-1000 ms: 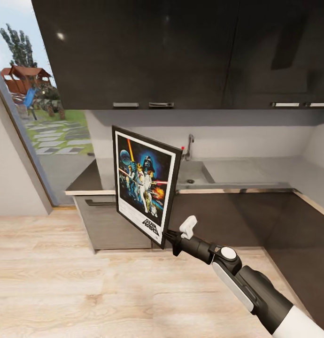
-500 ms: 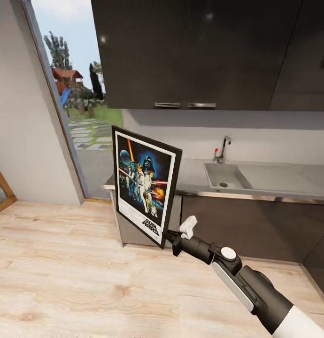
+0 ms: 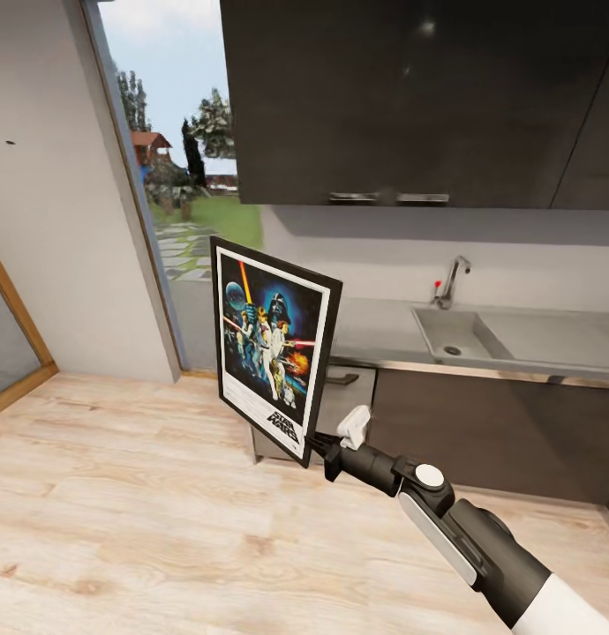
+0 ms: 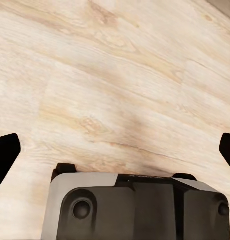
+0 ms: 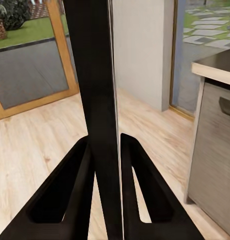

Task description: Pick up the poster from the kitchen countertop and hang it on one of the wall nails in the kitchen.

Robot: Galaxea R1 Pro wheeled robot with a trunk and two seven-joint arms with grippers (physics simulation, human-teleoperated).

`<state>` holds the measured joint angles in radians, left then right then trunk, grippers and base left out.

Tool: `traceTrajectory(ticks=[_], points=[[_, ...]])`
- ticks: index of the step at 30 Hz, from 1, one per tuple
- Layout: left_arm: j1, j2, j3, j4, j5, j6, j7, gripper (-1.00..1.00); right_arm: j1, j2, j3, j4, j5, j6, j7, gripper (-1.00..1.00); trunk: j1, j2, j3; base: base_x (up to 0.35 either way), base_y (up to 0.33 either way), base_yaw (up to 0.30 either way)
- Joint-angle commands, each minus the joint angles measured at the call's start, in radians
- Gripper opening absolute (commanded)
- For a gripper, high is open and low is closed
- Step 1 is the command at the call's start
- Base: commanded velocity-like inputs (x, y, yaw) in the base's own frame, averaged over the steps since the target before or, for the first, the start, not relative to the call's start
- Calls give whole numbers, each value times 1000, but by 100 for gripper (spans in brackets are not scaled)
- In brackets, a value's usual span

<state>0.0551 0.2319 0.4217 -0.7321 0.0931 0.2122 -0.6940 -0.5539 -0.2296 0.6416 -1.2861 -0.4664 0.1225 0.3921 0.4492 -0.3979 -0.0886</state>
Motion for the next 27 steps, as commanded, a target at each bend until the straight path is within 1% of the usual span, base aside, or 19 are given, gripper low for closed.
traceTrajectory(ticks=[1,8,27], points=[[0,0,0,-1,10,10,-2,100,-1,-1,1,-1,-12,8,2,-100,1,-2,-2,67,289,3],[0,0,0,-1,10,10,-2,100,-1,-1,1,-1,-12,7,2,-100,1,-2,-2,134,278,1],[0,0,2,-1,10,10,-2,100,-1,-1,1,0,-13,4,2,-100,1,-2,-2,202,261,0]])
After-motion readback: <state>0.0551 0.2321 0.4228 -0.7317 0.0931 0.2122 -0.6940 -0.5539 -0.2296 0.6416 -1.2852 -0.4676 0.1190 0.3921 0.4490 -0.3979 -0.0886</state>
